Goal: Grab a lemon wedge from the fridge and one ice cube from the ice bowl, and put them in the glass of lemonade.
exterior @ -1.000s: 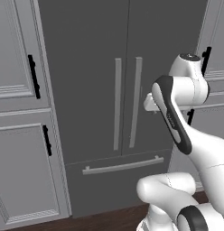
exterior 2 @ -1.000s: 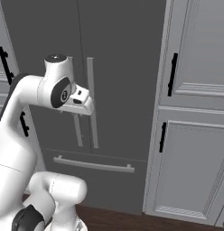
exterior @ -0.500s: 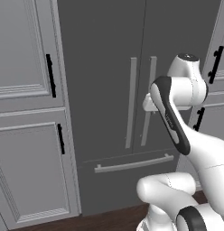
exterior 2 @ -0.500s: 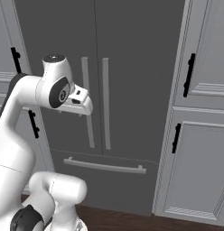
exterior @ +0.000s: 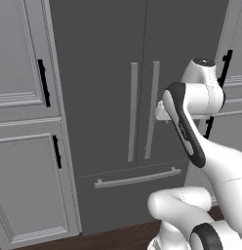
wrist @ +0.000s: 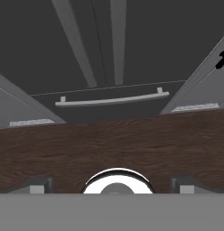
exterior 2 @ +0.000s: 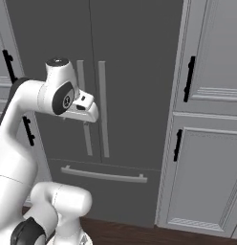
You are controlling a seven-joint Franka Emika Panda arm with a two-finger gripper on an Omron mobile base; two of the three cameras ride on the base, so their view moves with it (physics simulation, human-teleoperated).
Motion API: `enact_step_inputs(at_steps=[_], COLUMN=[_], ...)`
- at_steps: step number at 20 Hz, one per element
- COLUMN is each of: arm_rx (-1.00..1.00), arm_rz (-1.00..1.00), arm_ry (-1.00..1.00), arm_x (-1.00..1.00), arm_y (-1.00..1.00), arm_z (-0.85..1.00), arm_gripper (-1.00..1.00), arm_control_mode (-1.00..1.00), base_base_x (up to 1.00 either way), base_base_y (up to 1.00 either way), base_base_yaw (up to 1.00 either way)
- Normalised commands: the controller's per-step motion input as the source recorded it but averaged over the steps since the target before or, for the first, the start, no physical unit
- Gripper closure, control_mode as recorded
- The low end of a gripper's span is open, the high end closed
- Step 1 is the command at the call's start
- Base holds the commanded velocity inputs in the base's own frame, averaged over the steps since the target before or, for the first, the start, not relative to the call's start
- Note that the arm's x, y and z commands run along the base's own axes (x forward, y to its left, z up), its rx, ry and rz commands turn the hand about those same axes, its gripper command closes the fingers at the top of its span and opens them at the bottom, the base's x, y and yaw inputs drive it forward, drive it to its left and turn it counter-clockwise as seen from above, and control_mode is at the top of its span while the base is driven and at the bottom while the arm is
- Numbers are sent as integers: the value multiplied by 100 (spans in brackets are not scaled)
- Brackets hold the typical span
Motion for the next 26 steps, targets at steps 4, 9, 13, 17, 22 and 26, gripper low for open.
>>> enact_step_inputs(at_steps=[4, 9, 13, 17, 22, 26], arm_rx=[0, 0, 0, 1, 3, 7], arm_rz=[0, 0, 0, -1, 0, 0], arm_ry=[0, 0, 0, -1, -14, -18], arm_x=[0, 0, 0, -4, 0, 0], arm_y=[0, 0, 0, 7, 12, 0], arm_z=[0, 0, 0, 0, 0, 0], arm_gripper=[-100, -100, -100, -100, -100, -100], arm_control_mode=[100, 100, 100, -100, -100, -100], base_base_x=[-13, -14, -1, 0, 0, 0], base_base_y=[-31, 0, 0, 0, 0, 0], base_base_yaw=[0, 4, 0, 0, 0, 0])
